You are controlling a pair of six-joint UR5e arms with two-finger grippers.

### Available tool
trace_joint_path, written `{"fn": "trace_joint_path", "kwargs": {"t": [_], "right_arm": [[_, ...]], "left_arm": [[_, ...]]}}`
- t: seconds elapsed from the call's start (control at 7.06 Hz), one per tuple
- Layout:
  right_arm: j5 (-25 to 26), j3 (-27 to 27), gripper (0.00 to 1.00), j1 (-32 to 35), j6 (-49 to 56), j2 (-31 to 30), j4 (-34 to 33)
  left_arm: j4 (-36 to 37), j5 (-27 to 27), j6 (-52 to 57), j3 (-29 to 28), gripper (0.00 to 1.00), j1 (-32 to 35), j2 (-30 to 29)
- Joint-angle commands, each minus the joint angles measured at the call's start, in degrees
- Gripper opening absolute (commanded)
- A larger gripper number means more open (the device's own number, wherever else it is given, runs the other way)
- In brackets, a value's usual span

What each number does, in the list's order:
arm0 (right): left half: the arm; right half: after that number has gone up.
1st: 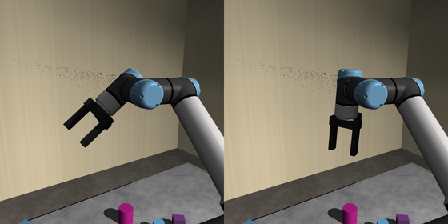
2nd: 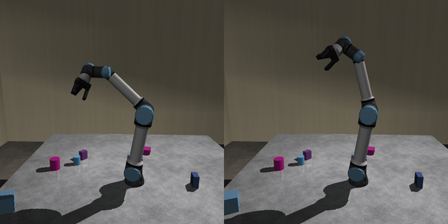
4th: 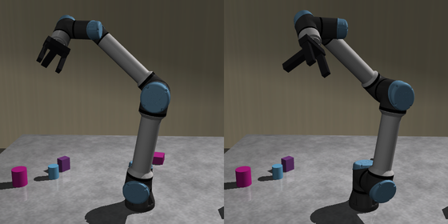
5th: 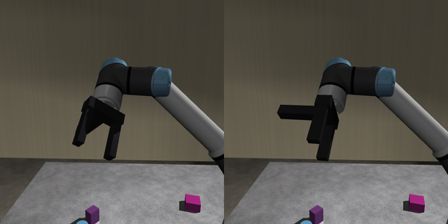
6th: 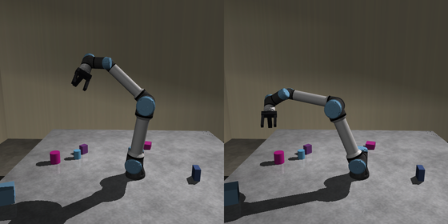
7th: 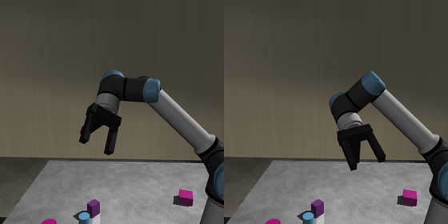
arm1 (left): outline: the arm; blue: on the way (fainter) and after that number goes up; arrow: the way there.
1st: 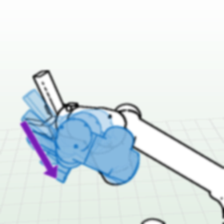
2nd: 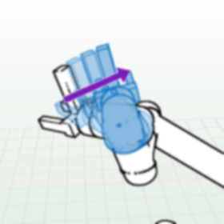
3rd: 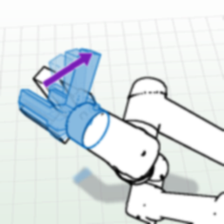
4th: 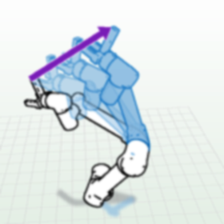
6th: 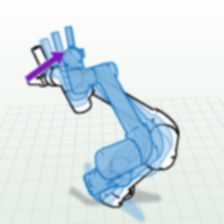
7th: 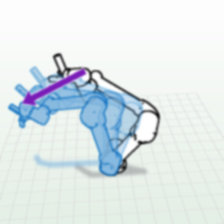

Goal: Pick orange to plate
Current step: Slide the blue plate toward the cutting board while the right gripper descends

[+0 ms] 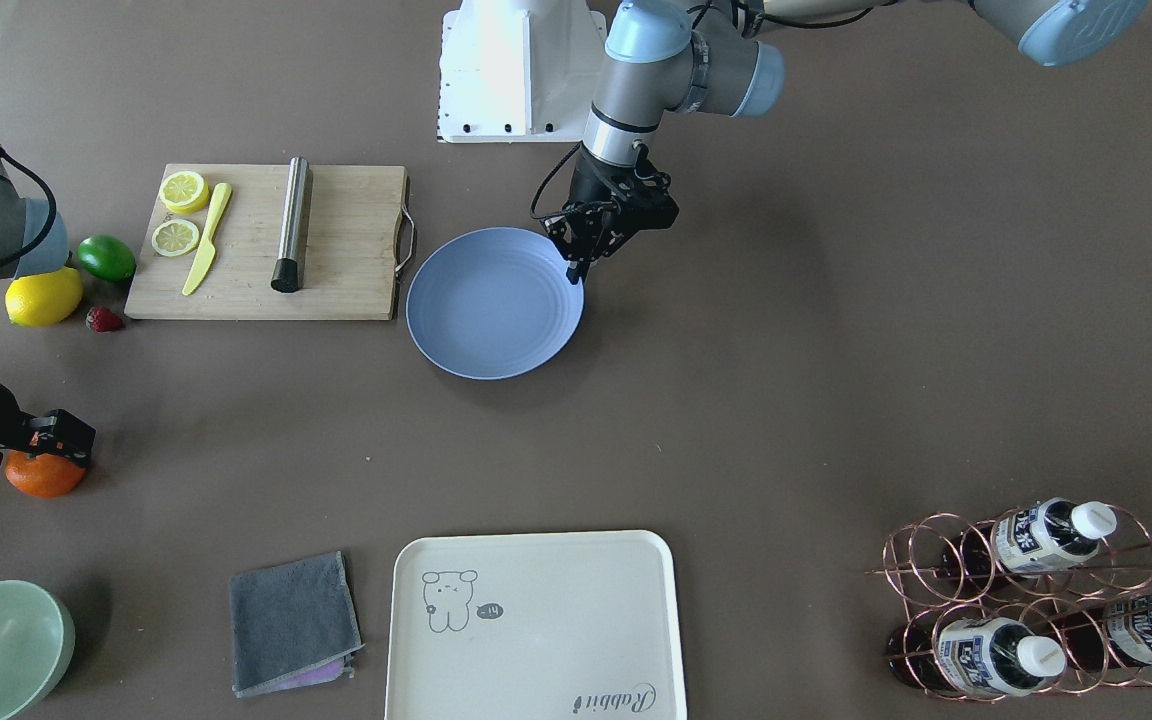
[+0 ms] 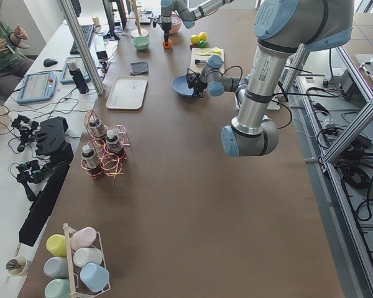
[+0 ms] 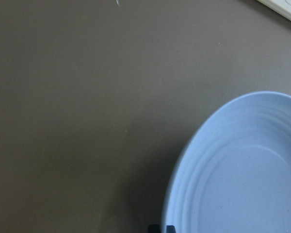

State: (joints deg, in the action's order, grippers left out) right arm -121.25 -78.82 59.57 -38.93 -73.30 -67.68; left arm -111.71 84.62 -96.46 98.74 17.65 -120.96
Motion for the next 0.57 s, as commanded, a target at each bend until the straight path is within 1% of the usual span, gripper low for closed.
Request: {"fn": "trace_joint_path", "kwargs": {"t": [0.0, 0.14, 0.42], "right_arm": [[0.1, 0.5, 1.00, -0.2, 0.0, -0.1, 0.0], [-0.1, 0.5, 1.00, -0.2, 0.0, 0.0, 0.0], [-0.2, 0.0, 0.01, -0.2, 0.1, 0.9, 0.1]], "left_arm": [[0.0, -3.2, 0.4, 0.1, 0.98, -0.5, 0.3], [0.0, -4.5, 0.5, 0.5, 0.98, -0.9, 0.5], [0.0, -4.6, 1.3, 0.7, 0.98, -0.2, 0.8]]}}
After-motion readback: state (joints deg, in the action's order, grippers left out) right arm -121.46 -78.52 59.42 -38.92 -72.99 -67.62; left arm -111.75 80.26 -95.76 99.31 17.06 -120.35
